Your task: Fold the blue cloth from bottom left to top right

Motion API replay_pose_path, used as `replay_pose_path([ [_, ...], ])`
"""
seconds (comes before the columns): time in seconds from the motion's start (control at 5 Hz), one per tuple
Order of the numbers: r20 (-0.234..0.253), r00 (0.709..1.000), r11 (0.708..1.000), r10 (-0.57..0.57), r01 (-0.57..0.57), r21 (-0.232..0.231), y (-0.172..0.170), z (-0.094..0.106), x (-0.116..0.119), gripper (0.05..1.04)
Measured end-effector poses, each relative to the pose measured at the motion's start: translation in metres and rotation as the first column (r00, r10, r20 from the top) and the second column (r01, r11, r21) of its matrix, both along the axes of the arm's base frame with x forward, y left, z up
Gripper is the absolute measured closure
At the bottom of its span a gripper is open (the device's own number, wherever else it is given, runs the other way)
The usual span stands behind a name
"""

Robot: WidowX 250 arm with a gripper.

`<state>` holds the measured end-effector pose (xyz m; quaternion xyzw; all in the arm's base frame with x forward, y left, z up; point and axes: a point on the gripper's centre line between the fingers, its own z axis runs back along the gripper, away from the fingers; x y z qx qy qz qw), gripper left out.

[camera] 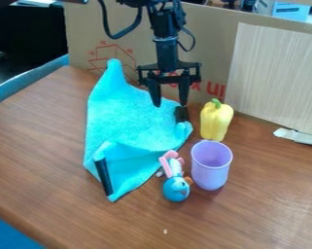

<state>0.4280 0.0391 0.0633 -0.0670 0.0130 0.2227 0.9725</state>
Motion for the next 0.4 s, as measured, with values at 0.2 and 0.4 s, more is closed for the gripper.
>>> replay_pose_path([
  [0.2,0.016,0.999,0.999,-0.037,0.037,-0.027,-0.003,0.011,-0.001,0.083],
  [0.4,0.043,0.994,0.995,-0.102,0.102,-0.005,0.005,0.050,-0.012,0.081],
])
